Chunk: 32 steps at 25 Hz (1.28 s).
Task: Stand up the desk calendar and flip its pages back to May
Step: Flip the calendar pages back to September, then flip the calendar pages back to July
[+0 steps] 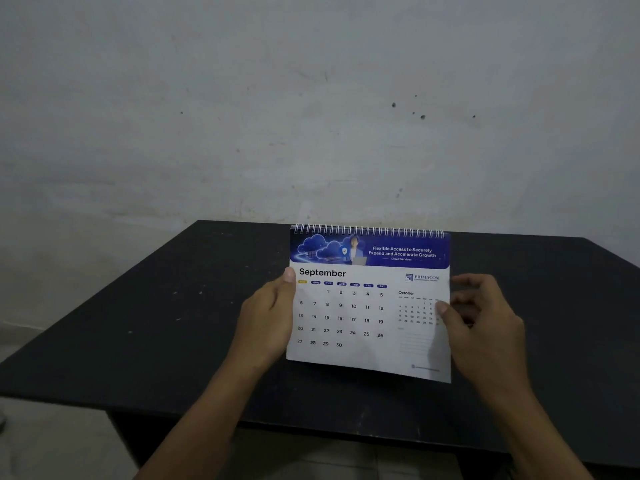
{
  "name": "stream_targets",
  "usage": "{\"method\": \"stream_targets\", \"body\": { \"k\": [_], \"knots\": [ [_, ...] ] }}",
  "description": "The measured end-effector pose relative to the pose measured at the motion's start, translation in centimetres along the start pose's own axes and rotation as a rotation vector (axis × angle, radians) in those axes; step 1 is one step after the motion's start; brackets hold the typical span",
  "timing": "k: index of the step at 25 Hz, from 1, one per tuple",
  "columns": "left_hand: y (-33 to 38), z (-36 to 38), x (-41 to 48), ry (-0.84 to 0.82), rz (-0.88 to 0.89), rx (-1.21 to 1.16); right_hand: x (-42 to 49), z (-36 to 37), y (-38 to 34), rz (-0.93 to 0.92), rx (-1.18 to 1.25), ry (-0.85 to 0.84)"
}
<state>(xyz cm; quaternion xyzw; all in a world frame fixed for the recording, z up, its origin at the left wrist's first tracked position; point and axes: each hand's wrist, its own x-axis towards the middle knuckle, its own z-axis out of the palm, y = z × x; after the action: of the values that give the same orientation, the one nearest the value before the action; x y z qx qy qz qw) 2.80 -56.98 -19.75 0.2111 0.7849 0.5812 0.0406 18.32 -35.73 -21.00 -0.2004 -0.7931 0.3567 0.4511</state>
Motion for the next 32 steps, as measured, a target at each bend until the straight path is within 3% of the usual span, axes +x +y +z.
{"method": "stream_targets", "body": {
  "k": [7, 11, 16, 26, 32],
  "knots": [
    [0.6, -1.1, 0.4, -0.066, -0.093, -0.118, 1.0, -1.6, 0.2, 0.098, 0.294, -0.075],
    [0.0, -1.6, 1.1, -0.039, -0.189, -0.296, 1.4, -2.6, -0.2, 0.070, 0.343, -0.092],
    [0.1, -1.9, 1.1, -0.040, -0.259, -0.320, 2.9, -3.4, -1.9, -0.034, 0.380, -0.101],
    [0.2, -1.8, 1.0, -0.087, -0.131, -0.323, 8.2, -2.6, -3.3, -0.181, 0.254, 0.028],
    [0.3, -1.4, 1.0, -0.144, -0.104, -0.247, 9.2, -1.4, -3.8, -0.154, 0.283, 0.080]
  ]
}}
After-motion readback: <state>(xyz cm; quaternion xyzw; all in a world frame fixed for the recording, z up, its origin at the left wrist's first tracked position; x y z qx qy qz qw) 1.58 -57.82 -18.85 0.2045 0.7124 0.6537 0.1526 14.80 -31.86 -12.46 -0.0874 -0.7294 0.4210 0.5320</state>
